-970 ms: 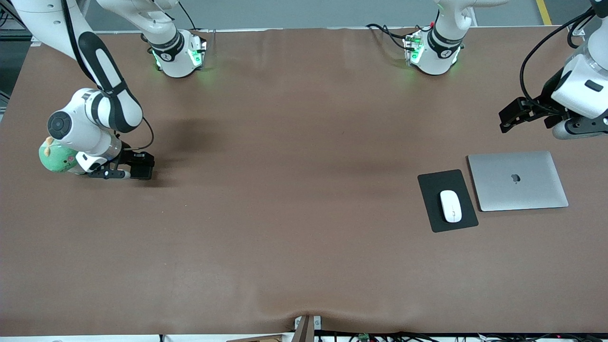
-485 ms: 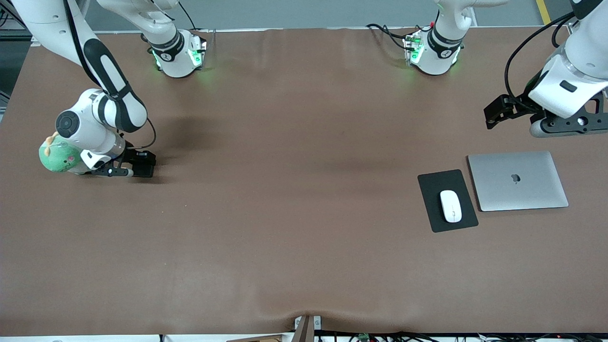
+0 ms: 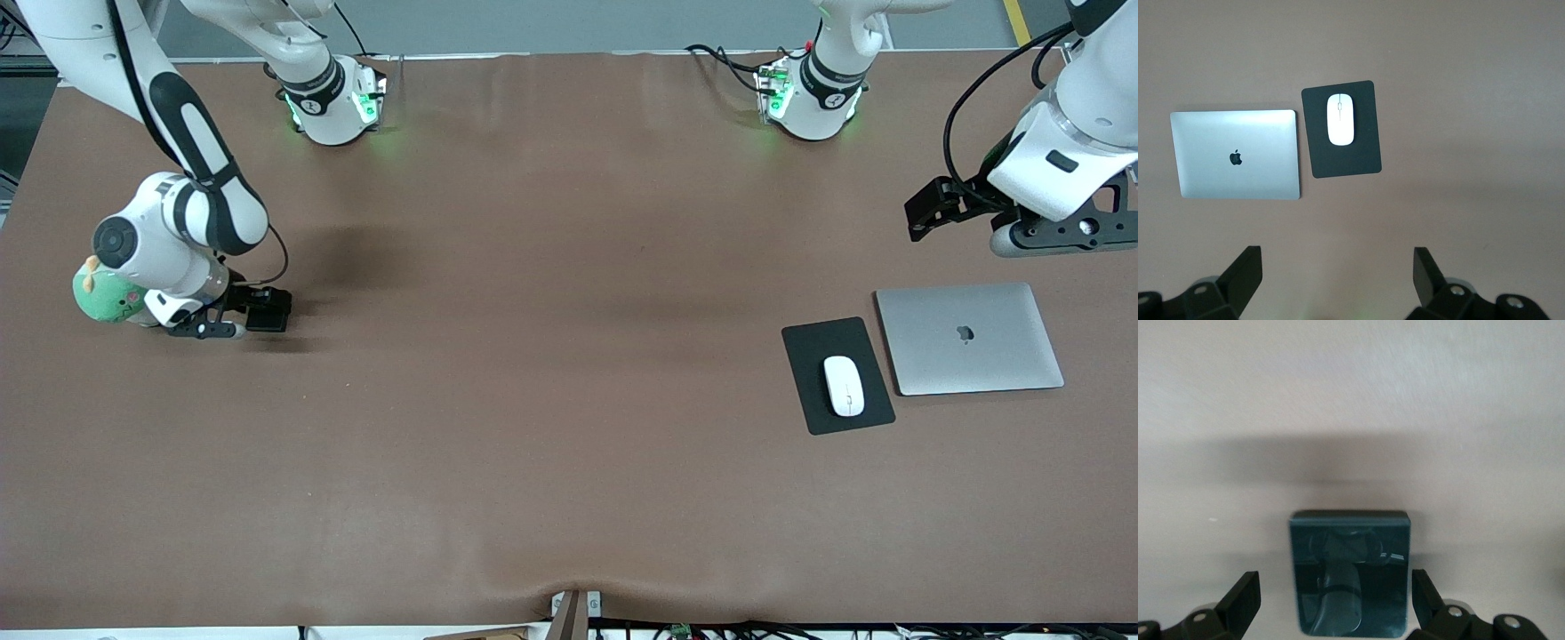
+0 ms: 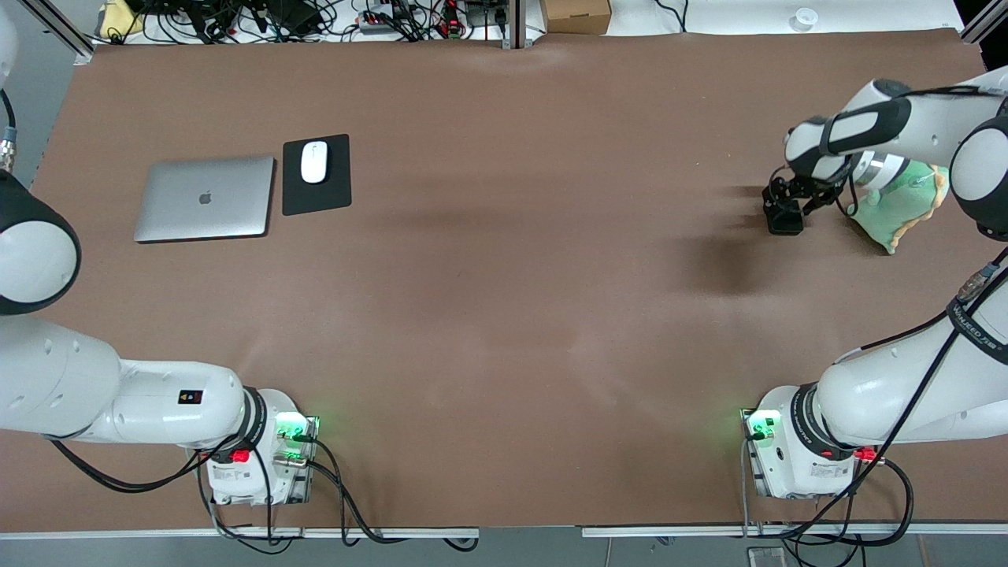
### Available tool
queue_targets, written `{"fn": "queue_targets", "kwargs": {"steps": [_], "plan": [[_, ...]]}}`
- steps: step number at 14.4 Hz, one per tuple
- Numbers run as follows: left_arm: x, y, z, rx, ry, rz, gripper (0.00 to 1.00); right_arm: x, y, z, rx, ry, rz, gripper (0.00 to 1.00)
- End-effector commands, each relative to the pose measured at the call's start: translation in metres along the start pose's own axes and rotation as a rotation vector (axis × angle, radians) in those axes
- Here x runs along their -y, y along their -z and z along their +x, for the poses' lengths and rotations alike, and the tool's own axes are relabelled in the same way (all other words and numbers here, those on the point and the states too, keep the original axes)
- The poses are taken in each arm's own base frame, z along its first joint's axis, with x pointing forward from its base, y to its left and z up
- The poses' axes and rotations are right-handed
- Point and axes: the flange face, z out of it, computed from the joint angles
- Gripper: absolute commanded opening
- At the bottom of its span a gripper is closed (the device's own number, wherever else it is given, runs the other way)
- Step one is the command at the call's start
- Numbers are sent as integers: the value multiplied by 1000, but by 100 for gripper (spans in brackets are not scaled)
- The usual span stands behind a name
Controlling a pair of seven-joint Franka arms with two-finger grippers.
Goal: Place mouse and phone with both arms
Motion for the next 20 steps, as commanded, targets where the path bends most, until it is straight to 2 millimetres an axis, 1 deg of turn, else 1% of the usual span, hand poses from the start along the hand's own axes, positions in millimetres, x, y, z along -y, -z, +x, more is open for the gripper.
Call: {"fn": "queue_targets", "kwargs": {"steps": [1,4,5,6,10,12,14,15,16,17,19,20], "plan": [[2,4,-2,-2,12,21,100,8,44,31,15,22,26,100],[2,3,1,-8,15,18,100,12,96,61,39,37,50,100],[1,2,2,-6,13,18,100,15,111,67,45,46,55,100],[0,2,2,-6,13,18,100,22,127,74,44,61,60,100],[2,5,0,-11,26,18,100,34,182,91,41,102,71,100],[5,6,-1,-7,30,18,100,41,216,102,-1,120,65,100],[5,7,-1,-10,31,17,100,46,243,109,-15,133,64,100],[5,9,-1,-16,31,16,100,50,252,113,-21,145,61,100],[4,11,0,-21,29,14,100,51,266,114,-26,154,46,100],[3,13,0,-27,30,13,100,50,282,115,-22,162,26,100],[2,13,-1,-27,28,13,100,56,309,113,-12,184,-18,100],[2,14,-1,-28,28,11,100,63,321,112,-1,204,-48,100]]}}
